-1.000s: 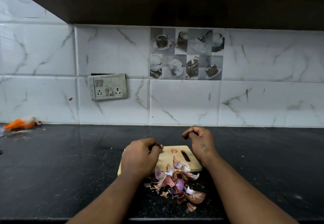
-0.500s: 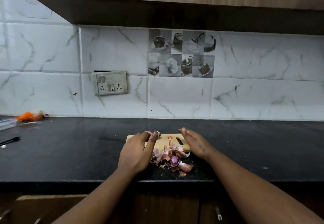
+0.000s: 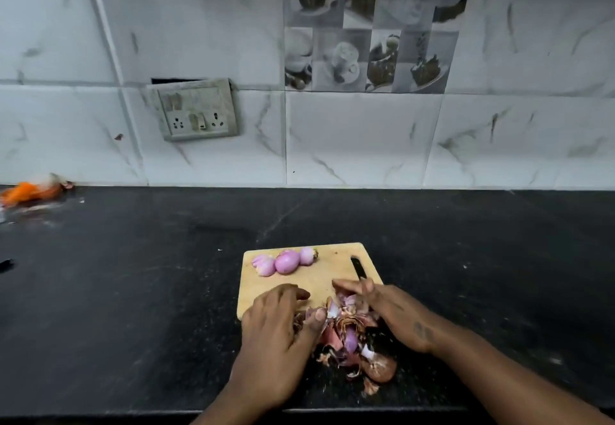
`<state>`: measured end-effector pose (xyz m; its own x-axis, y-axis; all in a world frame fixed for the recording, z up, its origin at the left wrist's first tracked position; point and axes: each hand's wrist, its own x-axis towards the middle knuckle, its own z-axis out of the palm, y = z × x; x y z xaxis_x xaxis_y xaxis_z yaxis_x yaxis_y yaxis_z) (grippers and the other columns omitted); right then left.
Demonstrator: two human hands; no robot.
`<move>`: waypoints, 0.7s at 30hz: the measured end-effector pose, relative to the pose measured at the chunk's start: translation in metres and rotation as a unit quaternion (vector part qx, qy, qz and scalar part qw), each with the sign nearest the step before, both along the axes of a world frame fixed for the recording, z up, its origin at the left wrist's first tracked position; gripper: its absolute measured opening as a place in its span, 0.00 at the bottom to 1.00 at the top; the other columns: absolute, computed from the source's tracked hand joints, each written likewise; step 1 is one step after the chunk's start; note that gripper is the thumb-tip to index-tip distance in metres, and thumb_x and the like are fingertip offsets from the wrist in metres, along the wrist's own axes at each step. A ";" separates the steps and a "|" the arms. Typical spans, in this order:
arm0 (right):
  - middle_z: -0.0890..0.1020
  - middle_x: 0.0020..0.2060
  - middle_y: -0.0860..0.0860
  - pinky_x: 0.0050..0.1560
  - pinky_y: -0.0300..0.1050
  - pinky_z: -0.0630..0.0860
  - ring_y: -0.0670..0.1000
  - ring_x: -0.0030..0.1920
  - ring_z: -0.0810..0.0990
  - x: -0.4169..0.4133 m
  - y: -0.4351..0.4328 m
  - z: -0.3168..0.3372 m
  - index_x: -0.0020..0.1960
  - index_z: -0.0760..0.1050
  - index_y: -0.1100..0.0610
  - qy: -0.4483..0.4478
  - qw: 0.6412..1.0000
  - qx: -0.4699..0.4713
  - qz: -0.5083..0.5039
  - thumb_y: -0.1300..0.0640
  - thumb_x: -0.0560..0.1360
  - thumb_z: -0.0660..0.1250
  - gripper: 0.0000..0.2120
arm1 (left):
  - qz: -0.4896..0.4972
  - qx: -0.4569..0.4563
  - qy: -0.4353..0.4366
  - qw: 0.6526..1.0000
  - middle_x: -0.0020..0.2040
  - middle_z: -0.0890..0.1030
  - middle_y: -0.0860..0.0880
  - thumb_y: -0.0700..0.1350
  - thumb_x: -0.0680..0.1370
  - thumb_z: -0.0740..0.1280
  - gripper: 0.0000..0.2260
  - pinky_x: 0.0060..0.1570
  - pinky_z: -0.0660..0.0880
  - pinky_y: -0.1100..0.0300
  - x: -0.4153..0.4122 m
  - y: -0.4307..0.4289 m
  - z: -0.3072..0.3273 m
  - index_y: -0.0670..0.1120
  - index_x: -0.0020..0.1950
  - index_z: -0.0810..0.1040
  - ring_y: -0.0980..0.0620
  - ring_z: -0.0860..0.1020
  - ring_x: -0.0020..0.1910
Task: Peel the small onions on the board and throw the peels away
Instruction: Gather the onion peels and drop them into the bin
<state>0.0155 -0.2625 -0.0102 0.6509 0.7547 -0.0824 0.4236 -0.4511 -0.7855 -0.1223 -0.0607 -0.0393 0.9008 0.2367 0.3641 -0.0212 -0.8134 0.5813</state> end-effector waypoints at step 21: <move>0.44 0.82 0.41 0.78 0.53 0.60 0.47 0.81 0.50 -0.069 -0.011 0.020 0.82 0.37 0.43 -0.059 0.989 -0.131 -0.027 0.18 0.65 0.61 0.58 | -0.032 0.114 0.202 0.972 0.83 0.46 0.49 0.79 0.71 0.54 0.54 0.80 0.38 0.56 -0.038 -0.025 0.031 0.46 0.83 0.39 0.50 0.43 0.82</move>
<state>-0.0539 -0.2739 0.0095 0.7066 0.6813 -0.1913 0.4752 -0.6571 -0.5851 -0.1600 -0.0856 -0.0087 0.9915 0.1296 0.0136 0.1162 -0.9263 0.3584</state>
